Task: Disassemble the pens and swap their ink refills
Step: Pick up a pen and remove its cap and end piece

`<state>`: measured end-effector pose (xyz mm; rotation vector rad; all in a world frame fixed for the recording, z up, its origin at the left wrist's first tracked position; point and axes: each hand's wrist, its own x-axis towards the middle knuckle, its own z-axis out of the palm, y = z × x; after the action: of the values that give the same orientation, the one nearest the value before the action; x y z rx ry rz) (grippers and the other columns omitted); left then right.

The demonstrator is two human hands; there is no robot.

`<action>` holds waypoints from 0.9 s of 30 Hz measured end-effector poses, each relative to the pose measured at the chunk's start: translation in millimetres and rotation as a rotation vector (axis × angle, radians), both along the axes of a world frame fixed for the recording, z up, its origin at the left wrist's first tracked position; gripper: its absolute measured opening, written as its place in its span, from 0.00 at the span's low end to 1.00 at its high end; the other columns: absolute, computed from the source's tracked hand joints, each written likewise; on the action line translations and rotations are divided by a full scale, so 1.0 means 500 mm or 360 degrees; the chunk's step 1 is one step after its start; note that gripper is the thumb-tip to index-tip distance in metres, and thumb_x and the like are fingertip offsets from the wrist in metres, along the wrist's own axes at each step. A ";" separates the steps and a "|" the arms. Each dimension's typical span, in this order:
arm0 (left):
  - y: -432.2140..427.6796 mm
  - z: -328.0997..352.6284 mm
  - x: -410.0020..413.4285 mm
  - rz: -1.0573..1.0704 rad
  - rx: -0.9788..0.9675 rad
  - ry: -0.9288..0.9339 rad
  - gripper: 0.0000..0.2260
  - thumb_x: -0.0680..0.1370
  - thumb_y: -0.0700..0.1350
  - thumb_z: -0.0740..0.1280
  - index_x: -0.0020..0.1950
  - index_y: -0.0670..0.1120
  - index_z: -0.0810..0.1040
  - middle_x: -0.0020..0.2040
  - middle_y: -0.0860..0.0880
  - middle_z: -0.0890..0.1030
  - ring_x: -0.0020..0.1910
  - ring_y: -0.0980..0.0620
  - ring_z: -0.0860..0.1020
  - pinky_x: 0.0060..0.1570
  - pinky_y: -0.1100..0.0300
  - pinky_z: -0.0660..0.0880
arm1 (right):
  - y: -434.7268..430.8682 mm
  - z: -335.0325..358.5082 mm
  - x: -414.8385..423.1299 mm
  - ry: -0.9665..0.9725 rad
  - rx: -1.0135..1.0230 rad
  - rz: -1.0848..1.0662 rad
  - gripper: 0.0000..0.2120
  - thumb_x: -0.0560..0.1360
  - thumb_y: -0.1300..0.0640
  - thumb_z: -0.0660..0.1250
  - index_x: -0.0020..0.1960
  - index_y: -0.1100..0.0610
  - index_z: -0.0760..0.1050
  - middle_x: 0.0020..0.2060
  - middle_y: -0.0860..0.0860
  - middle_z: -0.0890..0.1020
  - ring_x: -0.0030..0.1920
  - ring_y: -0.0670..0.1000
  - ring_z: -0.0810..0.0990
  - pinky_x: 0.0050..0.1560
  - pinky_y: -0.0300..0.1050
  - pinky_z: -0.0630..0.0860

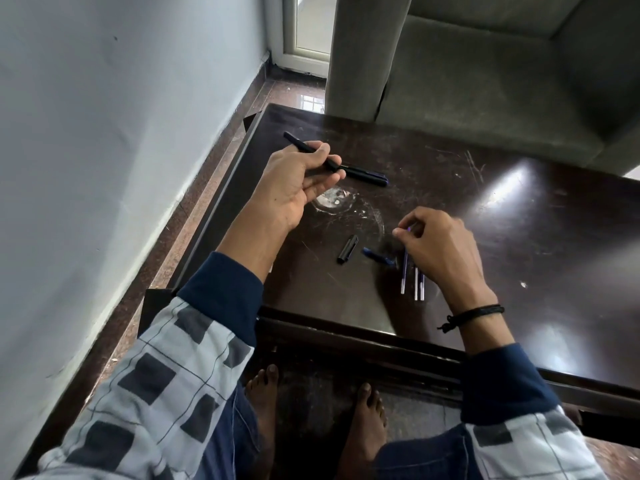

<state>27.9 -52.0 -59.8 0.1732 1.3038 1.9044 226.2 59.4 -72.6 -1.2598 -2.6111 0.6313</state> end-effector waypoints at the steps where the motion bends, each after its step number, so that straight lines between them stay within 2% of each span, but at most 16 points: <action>1: -0.001 0.001 -0.005 0.0015 0.0006 -0.0004 0.03 0.80 0.37 0.70 0.50 0.43 0.78 0.43 0.42 0.86 0.42 0.44 0.87 0.41 0.59 0.82 | 0.001 -0.001 0.000 -0.0005 0.0009 0.0005 0.05 0.79 0.49 0.72 0.52 0.49 0.82 0.43 0.46 0.81 0.48 0.53 0.82 0.52 0.52 0.81; 6: -0.013 0.011 -0.034 0.0086 0.0036 -0.0020 0.04 0.81 0.38 0.70 0.47 0.45 0.78 0.41 0.45 0.86 0.42 0.47 0.87 0.41 0.61 0.82 | -0.016 -0.009 -0.009 0.0075 0.0061 0.0103 0.04 0.79 0.52 0.71 0.52 0.51 0.83 0.44 0.46 0.84 0.48 0.52 0.83 0.51 0.52 0.81; 9: -0.023 0.014 -0.050 0.0142 0.0047 -0.0022 0.05 0.81 0.38 0.69 0.46 0.45 0.77 0.40 0.46 0.86 0.41 0.47 0.87 0.40 0.61 0.82 | -0.057 -0.025 -0.032 0.0188 0.0185 0.0352 0.02 0.78 0.55 0.71 0.49 0.52 0.83 0.45 0.48 0.84 0.47 0.52 0.82 0.46 0.47 0.77; 14: -0.028 0.016 -0.060 0.0187 0.0065 -0.0036 0.05 0.81 0.38 0.69 0.47 0.45 0.77 0.40 0.46 0.85 0.41 0.47 0.87 0.41 0.61 0.82 | -0.115 -0.056 -0.072 0.0218 0.0389 0.0799 0.03 0.77 0.59 0.71 0.48 0.56 0.83 0.44 0.52 0.82 0.44 0.59 0.81 0.46 0.55 0.79; 18: -0.025 0.012 -0.059 0.0154 0.0078 -0.0049 0.04 0.81 0.38 0.69 0.47 0.45 0.77 0.40 0.46 0.86 0.41 0.47 0.87 0.41 0.61 0.82 | -0.140 -0.072 -0.091 0.0202 0.0463 0.0941 0.10 0.78 0.60 0.70 0.58 0.53 0.84 0.49 0.53 0.81 0.45 0.59 0.79 0.45 0.58 0.78; 22: -0.027 0.012 -0.059 0.0156 0.0091 -0.0061 0.04 0.81 0.38 0.70 0.48 0.45 0.78 0.40 0.45 0.86 0.42 0.47 0.87 0.41 0.61 0.82 | -0.176 -0.092 -0.106 0.0088 0.0532 0.1113 0.20 0.79 0.56 0.67 0.70 0.44 0.77 0.60 0.51 0.77 0.52 0.57 0.75 0.48 0.54 0.73; 24: -0.028 0.013 -0.058 0.0162 0.0094 -0.0057 0.04 0.81 0.38 0.70 0.48 0.45 0.78 0.41 0.45 0.86 0.43 0.46 0.87 0.42 0.60 0.82 | -0.197 -0.103 -0.111 0.0037 0.0532 0.1180 0.21 0.79 0.56 0.66 0.70 0.44 0.76 0.63 0.51 0.75 0.55 0.57 0.75 0.50 0.54 0.73; 27: -0.029 0.013 -0.056 0.0171 0.0086 -0.0051 0.03 0.81 0.38 0.70 0.49 0.44 0.78 0.41 0.45 0.86 0.44 0.46 0.87 0.42 0.60 0.82 | -0.208 -0.110 -0.118 0.0069 0.0496 0.1203 0.17 0.78 0.57 0.61 0.64 0.48 0.79 0.61 0.52 0.76 0.54 0.57 0.74 0.50 0.55 0.74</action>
<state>0.1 -66.5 -53.0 0.1018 1.2633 2.0262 167.3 -44.5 -127.5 -0.1438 -2.9526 0.3061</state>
